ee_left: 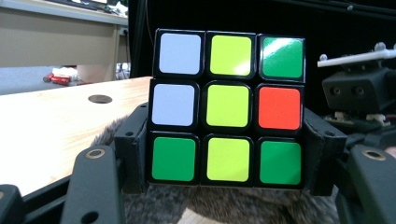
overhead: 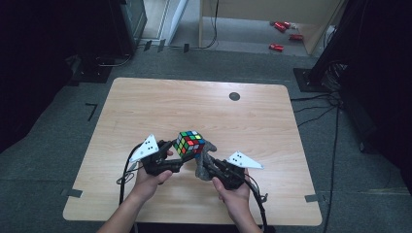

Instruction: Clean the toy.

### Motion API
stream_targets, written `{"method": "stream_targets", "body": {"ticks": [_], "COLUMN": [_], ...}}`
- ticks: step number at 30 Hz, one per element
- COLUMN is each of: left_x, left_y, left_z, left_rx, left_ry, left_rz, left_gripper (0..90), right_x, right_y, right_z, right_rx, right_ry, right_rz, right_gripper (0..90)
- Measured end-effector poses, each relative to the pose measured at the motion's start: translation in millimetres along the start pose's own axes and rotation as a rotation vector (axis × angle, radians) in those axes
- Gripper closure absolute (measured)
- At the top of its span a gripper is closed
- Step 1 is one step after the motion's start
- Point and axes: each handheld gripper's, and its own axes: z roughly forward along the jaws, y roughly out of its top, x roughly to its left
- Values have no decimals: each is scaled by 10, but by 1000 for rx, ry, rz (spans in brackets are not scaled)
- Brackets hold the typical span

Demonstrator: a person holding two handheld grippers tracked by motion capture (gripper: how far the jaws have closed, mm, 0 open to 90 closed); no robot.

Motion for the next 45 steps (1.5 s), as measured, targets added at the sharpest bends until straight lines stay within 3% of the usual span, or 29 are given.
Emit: {"method": "stream_targets", "body": {"ticks": [8,10,12,15,20,25,31,35,39,42,45], "left_x": [2,15,27,42,48,45,50,54,62,66,71], "left_y": [3,5,2,-2,-23,-41,-53,-49,-51,-54,-52], "left_z": [-4,-13,-19,-22,12,35,45,40,41,44,41], "left_rx": [-5,-3,4,15,51,74,89,88,95,101,101], "left_ry": [5,10,16,19,37,36,43,46,49,49,45], "left_rz": [-1,3,8,5,2,6,3,0,-4,-7,-8], "left_gripper": [349,349,349,349,349,349,349,349,349,349,349], "right_x": [38,25,-6,-126,-323,-484,-565,-611,-644,-662,-669], "right_y": [-49,-31,-11,12,-8,-63,-140,-177,-207,-207,-180], "right_z": [57,44,22,-16,-50,-52,5,17,26,20,-1], "right_rx": [36,39,54,82,106,139,234,265,280,281,271], "right_ry": [0,-32,-103,-136,-234,-289,-403,-429,-423,-414,-441], "right_rz": [-23,-71,-149,-136,-192,-188,-269,-290,-282,-276,-285], "right_gripper": [741,734,727,713,700,700,700,698,679,614,421]}}
